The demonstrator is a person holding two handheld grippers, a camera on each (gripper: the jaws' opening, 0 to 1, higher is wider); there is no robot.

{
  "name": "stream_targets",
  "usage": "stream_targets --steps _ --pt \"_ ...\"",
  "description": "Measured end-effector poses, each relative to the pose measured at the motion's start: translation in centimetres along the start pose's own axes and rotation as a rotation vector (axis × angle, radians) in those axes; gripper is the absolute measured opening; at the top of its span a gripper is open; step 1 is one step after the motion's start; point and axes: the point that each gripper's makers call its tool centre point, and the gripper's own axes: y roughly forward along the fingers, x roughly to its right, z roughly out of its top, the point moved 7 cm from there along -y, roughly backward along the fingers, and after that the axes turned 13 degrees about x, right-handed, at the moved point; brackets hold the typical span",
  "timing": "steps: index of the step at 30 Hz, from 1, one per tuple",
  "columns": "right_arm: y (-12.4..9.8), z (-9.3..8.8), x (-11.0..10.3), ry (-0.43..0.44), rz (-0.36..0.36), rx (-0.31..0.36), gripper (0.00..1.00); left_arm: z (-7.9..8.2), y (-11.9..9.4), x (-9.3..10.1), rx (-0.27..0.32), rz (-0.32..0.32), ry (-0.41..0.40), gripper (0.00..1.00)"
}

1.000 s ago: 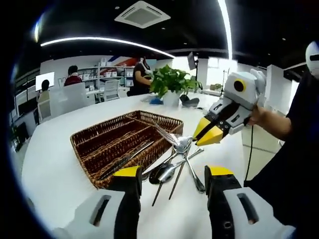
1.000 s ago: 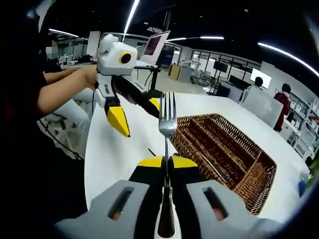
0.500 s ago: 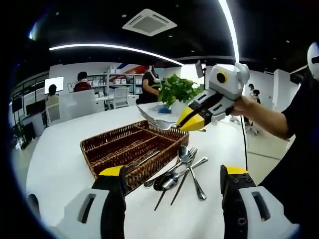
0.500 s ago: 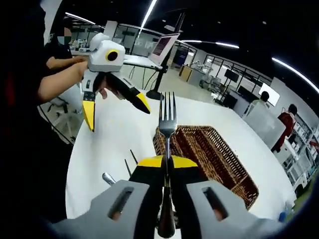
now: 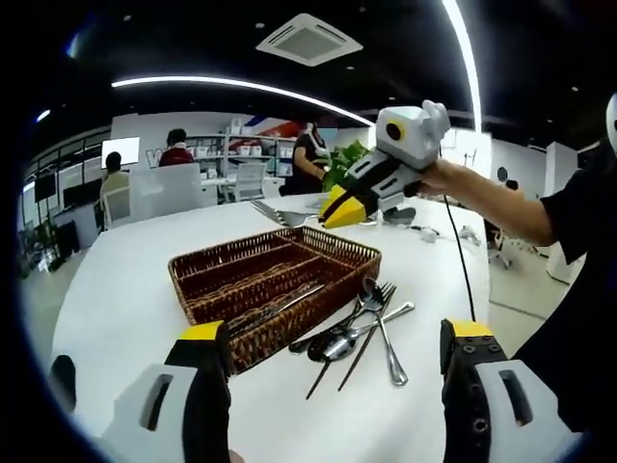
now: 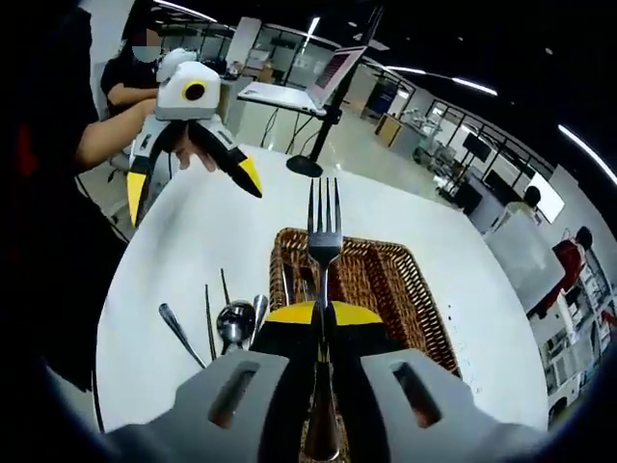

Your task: Arrange the knives, forks, and spoons in their matching storage slots by inserting each utensil handle-first until every utensil is classified and aligned in the correct compartment

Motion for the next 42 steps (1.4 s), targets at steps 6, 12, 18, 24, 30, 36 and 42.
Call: stream_targets --steps 6,12,18,24,30,36,42 --pt "1.5 -0.9 2.5 -0.004 0.035 -0.029 0.02 0.4 -0.1 -0.3 0.009 0.02 0.002 0.97" --pt "3.7 -2.1 4.0 -0.044 0.115 -0.093 0.02 0.6 -0.2 -0.9 -0.019 0.044 -0.013 0.99" --pt "5.9 -3.0 5.3 -0.043 0.141 -0.128 0.02 0.9 -0.4 -1.5 -0.044 0.06 -0.02 0.99" --pt "8.1 -4.4 6.4 -0.025 0.166 -0.171 0.02 0.9 -0.4 -1.6 -0.057 0.061 -0.021 0.99" --pt "9.4 -6.0 7.0 0.013 0.164 -0.204 0.02 0.4 -0.5 -1.7 -0.069 0.06 -0.029 0.99" --pt "10.4 -7.7 7.3 0.06 0.155 -0.221 0.03 0.1 -0.5 -2.0 -0.081 0.065 -0.033 0.99" --pt "11.0 -9.0 7.4 0.04 0.152 -0.231 0.03 0.1 -0.1 -2.1 -0.079 0.062 -0.033 0.98"
